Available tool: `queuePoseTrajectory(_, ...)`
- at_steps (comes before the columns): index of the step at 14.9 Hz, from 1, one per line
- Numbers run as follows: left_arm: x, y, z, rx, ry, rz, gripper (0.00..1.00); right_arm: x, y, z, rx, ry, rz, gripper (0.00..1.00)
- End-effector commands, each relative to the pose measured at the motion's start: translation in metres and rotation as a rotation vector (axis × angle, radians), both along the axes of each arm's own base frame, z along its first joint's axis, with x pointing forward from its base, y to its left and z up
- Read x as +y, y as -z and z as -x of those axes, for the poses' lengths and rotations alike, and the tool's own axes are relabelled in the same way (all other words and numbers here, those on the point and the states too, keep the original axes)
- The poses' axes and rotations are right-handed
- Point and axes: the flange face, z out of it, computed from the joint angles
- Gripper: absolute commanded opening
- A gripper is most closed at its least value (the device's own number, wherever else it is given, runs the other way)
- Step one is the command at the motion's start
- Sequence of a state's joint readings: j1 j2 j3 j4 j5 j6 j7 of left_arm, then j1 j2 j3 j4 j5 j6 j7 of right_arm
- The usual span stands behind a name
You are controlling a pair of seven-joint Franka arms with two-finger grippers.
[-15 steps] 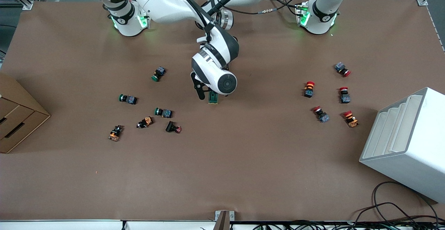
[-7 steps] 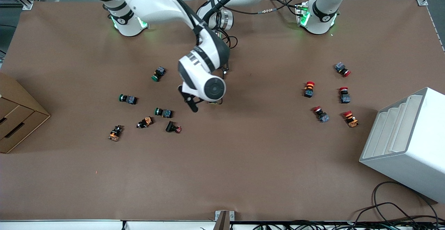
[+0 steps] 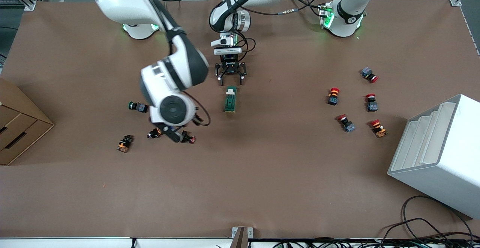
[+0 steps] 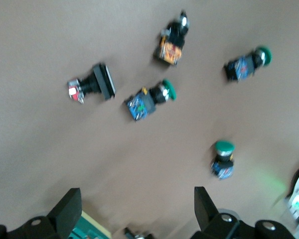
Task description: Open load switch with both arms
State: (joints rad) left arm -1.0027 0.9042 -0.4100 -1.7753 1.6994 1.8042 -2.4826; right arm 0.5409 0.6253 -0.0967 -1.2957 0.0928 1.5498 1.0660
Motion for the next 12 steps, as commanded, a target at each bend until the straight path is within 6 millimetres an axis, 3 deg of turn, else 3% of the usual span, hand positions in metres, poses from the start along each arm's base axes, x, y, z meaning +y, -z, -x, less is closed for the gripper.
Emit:
queuePoseTrajectory(1,-0.012,-0.021,-0.017,0.046,-0.05,-0.004,0.98,-0.051,-0.027,0.0,0.012,-0.115,-0.067,1.0)
queuePoseTrajectory(6,-0.041,-0.07,-0.04,0.14,-0.138,0.034,0.99,-0.117,-0.053,-0.012,0.0,-0.28,-0.126,1.0)
queuePoseTrajectory(10,-0.064,-0.127,-0.057,0.274,-0.251,0.07,1.0,-0.21,-0.076,-0.022,-0.006,-0.405,-0.22,1.0)
queuePoseTrajectory(12,-0.07,-0.151,-0.065,0.328,-0.29,0.076,1.0,-0.245,-0.087,-0.023,-0.018,-0.447,-0.251,1.0)
